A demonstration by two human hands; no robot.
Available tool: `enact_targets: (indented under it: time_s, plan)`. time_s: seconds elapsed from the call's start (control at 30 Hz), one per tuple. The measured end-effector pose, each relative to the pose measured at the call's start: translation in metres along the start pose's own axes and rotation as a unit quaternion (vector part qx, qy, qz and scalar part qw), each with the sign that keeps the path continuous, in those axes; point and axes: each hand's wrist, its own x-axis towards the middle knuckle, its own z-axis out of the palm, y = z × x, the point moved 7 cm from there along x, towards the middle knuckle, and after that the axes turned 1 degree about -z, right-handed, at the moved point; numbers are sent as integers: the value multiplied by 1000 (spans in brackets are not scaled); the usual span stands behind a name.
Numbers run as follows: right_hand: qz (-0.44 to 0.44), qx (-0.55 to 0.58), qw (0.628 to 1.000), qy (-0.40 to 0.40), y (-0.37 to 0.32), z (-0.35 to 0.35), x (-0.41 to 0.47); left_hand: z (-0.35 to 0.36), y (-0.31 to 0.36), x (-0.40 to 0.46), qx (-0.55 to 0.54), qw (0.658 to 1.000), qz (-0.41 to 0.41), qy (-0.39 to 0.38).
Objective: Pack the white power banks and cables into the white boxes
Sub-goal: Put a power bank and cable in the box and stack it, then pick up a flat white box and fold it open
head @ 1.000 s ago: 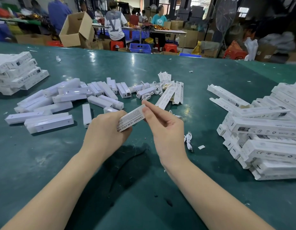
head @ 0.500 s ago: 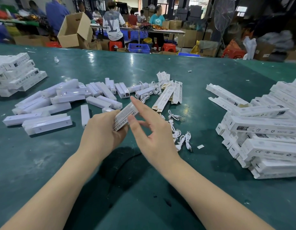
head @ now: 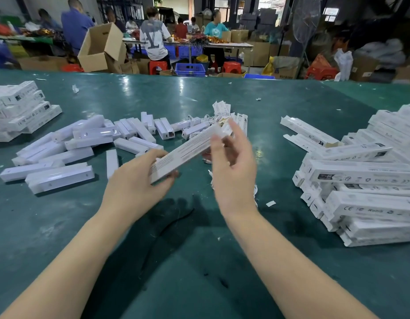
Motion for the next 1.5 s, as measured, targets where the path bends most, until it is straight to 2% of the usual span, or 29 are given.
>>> enact_targets:
  time_s: [0.07,0.13,0.2,0.27,0.37,0.43,0.5,0.63,0.7,0.83,0.93,1.03,1.17,1.23,1.43,1.5]
  plan:
    - [103,104,989,20,12,-8,7,2,1,0,-32,999,5,7]
    - [197,113,972,-60,25,8,0,12,9,-2,-96,995,28,-17]
    - [240,83,953,-164,34,29,-17,23,21,-8,-164,982,68,-62]
    - [225,53,955,-183,32,34,-20,27,26,-12,-201,971,101,-84]
    - [133,-30,986,-93,7,9,1,34,17,-12,-211,968,95,-96]
    - [77,-72,992,-74,-19,-8,15,37,7,-10,-207,970,81,-94]
    - [17,-126,985,-117,-46,-17,19,38,4,-8,-203,971,77,-98]
    - [-57,-280,940,-186,-93,-49,8,41,12,-9,-171,976,99,-87]
    - [-43,-362,907,-208,-109,-80,0,43,23,-9,-161,977,101,-94]
    - [38,-501,840,-204,-132,-163,-7,56,61,-6,-169,964,119,-165]
    - [48,-568,798,-196,-138,-204,-9,72,99,0,-238,944,63,-217]
    - [65,-596,782,-168,-134,-222,-10,92,149,6,-295,926,43,-232]
    - [12,-631,762,-143,-127,-225,-4,115,208,5,-252,934,138,-211]
    - [1,-625,771,-125,-122,-231,-1,129,220,3,-247,935,152,-205]
    - [-30,-609,789,-78,-115,-246,10,139,230,12,-261,948,129,-131]
    - [-38,-616,785,-54,-111,-249,14,144,227,18,-298,939,84,-147]
